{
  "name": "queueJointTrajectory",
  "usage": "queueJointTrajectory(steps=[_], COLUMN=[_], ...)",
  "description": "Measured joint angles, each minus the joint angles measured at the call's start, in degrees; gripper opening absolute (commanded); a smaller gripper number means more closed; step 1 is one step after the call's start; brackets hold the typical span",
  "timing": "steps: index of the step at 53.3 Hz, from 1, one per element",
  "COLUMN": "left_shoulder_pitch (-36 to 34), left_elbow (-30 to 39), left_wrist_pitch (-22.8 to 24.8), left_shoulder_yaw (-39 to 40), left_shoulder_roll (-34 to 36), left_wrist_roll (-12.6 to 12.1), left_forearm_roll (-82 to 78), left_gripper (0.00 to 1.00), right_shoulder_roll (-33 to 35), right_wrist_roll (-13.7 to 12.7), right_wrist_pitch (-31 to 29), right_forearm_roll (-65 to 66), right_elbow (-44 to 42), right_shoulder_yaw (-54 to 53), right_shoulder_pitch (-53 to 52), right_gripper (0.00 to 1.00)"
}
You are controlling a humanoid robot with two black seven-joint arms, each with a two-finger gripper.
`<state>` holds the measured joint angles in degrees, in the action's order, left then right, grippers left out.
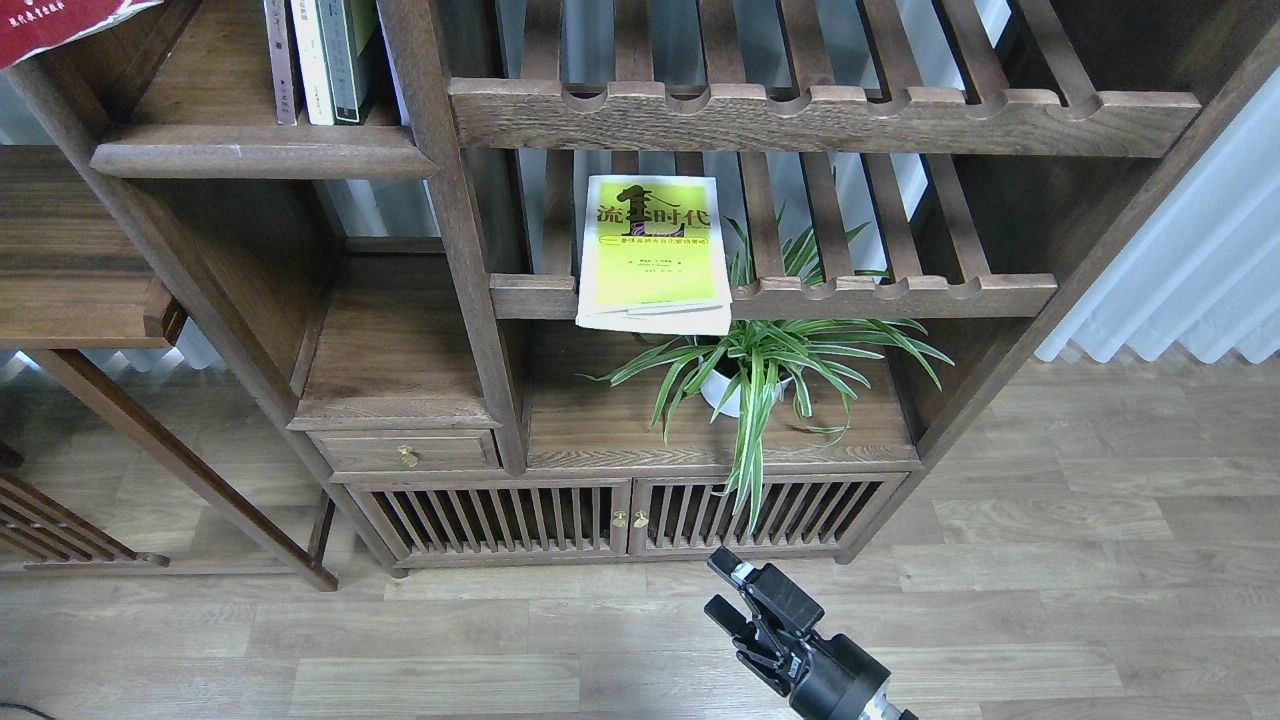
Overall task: Organize books on shelf
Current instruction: 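Insert the red book into the upper outer compartment with the left gripper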
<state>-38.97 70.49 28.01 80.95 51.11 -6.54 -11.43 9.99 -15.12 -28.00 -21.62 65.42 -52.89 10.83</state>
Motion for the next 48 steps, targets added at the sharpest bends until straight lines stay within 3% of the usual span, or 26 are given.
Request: queueJointTrajectory(steps=[8, 34, 48], left_shoulder_pitch=[-3.5, -23.9, -32.1], left_elbow=[-3.0, -14.4, -23.4], left_wrist_pitch=[0.0, 0.0, 0.0], left_shoulder_yaw=[-2.4, -16.7, -22.1], left_shoulder_roll=[-1.0, -4.7, -11.0], left_wrist_roll=[0.2, 1.0, 2.0], left_forearm_roll=[-0.9, -7.8, -11.6], left_gripper=[0.07, 0.06, 0.05], right_shoulder_roll=[0.0, -0.1, -0.1], right_wrist_roll=[0.0, 0.1, 0.1], right_wrist_pitch=[0.0, 0.0, 0.0], right_forearm_roll=[0.0, -0.2, -0.2], right_elbow=[0.3, 0.5, 0.9], right_shoulder_yaw=[0.0, -0.1, -0.8], right_shoulder_pitch=[0.1, 0.8, 1.5], right_gripper=[0.98, 0.98, 0.98])
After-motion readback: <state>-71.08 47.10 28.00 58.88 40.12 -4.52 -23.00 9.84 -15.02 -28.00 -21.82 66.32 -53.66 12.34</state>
